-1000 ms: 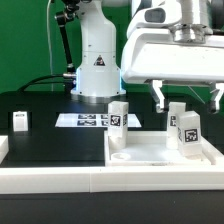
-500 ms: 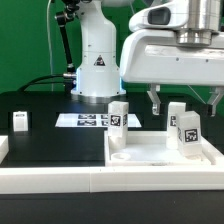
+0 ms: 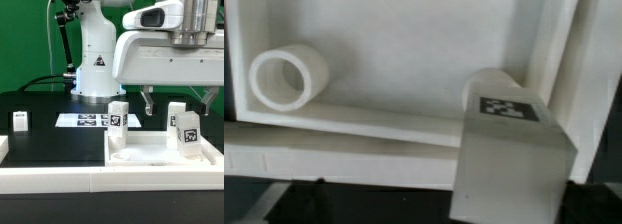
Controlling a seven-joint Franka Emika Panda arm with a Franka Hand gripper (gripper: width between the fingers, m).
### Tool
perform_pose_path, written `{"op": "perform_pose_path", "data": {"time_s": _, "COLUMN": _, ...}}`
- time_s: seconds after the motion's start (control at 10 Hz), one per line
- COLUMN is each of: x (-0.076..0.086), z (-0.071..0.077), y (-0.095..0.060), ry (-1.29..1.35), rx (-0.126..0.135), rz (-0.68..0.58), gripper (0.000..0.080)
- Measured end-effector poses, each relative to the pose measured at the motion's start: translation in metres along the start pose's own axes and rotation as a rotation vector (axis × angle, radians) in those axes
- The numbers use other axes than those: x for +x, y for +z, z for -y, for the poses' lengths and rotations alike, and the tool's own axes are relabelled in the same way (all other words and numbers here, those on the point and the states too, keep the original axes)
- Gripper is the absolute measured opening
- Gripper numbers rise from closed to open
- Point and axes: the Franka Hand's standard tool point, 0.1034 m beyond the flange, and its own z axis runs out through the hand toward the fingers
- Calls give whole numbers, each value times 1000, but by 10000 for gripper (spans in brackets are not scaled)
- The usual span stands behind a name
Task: Assemble square table
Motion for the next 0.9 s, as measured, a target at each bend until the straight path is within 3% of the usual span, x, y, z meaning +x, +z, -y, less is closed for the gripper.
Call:
{"op": "perform_pose_path", "data": {"time_s": 0.4, "x": 5, "z": 11, "y": 3, "ry": 133, "rx": 106, "rz": -28, "gripper": 649}}
{"op": "perform_pose_path", "data": {"time_s": 0.9, "x": 5, "z": 14, "y": 0, "ry": 144, "rx": 111, "rz": 6, "gripper": 649}}
